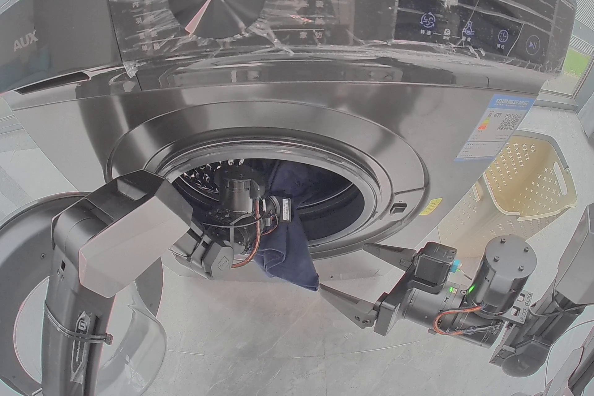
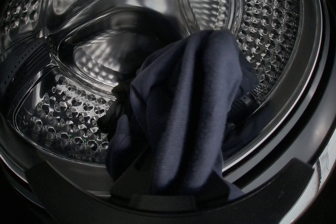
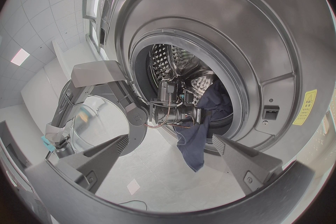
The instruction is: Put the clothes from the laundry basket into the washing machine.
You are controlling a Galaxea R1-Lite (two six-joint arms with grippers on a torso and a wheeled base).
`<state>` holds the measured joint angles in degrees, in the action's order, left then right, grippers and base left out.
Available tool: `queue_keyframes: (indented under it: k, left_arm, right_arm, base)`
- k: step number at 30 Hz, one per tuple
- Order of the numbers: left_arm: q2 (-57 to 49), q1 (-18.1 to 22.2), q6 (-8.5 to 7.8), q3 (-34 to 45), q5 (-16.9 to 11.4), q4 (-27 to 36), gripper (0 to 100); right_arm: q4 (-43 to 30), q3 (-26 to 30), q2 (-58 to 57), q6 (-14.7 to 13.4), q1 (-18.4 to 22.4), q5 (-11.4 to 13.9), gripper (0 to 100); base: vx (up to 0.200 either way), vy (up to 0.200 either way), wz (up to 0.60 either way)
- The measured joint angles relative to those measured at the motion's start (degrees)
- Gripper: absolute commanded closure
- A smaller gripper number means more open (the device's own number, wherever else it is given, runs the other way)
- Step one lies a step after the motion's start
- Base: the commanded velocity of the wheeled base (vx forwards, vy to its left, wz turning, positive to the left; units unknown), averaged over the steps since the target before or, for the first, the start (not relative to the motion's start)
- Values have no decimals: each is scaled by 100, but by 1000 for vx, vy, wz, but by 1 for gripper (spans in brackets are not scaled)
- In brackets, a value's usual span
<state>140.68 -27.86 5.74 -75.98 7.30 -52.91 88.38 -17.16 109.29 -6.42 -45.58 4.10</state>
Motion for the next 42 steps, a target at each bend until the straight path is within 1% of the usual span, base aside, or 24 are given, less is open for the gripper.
queue_keyframes:
  k: [2, 6, 10, 14, 17, 22, 28, 29, 32, 35, 39, 42]
  left_arm:
    - [26, 5, 39, -116, 22, 24, 100]
    - [100, 11, 176, -511, 121, 57, 100]
    - [199, 44, 339, -1125, 354, -44, 100]
    - [328, 96, 427, -1729, 553, -185, 100]
    - [467, 143, 466, -2203, 649, -361, 100]
    - [640, 184, 479, -2664, 688, -490, 100]
    - [833, 217, 451, -3010, 753, -616, 100]
    - [857, 223, 444, -3046, 763, -629, 0]
    - [891, 230, 441, -3055, 772, -670, 0]
    - [883, 226, 441, -2856, 775, -657, 0]
    - [761, 157, 433, -2222, 708, -574, 0]
    - [621, 79, 427, -1701, 583, -455, 0]
  right_arm:
    - [0, -4, 2, 0, -1, 0, 0]
    - [2, -13, 5, 0, -1, 2, 0]
    - [2, -15, 5, 0, -1, 0, 0]
    - [2, -22, 5, 0, -1, 2, 0]
    - [2, -22, 5, 0, -1, 2, 0]
    - [0, -24, 5, 0, -1, 0, 0]
    - [2, -22, 13, 0, -1, 2, 0]
    - [0, -20, 13, 0, -1, 0, 0]
    - [0, -15, 13, 0, -1, 0, 0]
    - [0, -15, 13, 0, -1, 2, 0]
    - [0, -15, 13, 0, -1, 2, 0]
    - [0, -15, 13, 0, -6, 2, 0]
  base:
    - [0, 0, 0]
    - [0, 0, 0]
    - [0, 0, 0]
    - [0, 0, 0]
    - [0, 0, 0]
    - [0, 0, 0]
    - [0, 0, 0]
    - [0, 0, 0]
    - [0, 0, 0]
    - [0, 0, 0]
    - [0, 0, 0]
    - [0, 0, 0]
